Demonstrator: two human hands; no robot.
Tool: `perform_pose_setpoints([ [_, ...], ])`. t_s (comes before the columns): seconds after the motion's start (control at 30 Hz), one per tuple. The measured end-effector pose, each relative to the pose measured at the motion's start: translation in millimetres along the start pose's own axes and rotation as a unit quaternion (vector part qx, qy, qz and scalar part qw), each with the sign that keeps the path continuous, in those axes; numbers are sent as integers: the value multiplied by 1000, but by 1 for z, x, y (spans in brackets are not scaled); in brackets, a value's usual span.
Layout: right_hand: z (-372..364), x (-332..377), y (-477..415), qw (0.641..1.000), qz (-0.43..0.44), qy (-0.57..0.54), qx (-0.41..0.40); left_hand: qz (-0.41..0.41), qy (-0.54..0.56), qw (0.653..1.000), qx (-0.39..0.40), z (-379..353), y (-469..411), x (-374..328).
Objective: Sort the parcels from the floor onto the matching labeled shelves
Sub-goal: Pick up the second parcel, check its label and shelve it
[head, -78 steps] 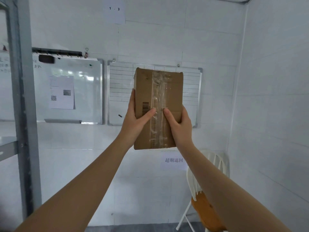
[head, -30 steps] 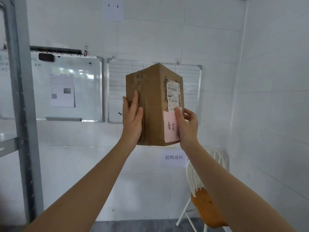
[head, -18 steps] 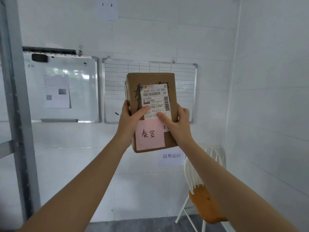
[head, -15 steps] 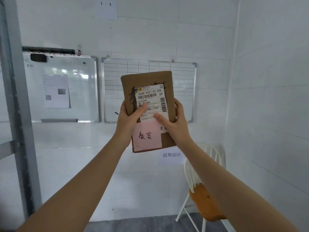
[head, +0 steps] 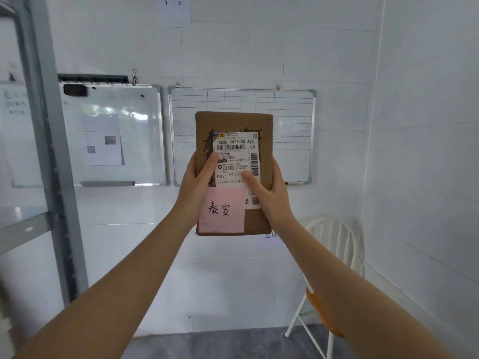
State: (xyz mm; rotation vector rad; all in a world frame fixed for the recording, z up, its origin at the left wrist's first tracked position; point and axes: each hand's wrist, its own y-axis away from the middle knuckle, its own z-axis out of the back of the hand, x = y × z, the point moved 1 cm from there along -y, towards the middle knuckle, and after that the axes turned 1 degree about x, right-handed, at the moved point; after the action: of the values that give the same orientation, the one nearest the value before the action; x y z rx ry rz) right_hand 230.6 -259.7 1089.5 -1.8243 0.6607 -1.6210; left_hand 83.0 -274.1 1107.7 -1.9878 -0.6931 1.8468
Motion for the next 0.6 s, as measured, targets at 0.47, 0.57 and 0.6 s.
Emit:
perform_pose_setpoints([
  [0.47,-1,-26,-24,991,-17,-91,93,-5,-64,991,-115,-2,11,-7],
  [0.57,-11,-26,-22,985,-29,-117,127,-3,-83,983,-161,1,28,-16],
  [0.6,-16,-25,-20,981,-36,-127,140,-3,-90,980,-178,2,36,-19],
])
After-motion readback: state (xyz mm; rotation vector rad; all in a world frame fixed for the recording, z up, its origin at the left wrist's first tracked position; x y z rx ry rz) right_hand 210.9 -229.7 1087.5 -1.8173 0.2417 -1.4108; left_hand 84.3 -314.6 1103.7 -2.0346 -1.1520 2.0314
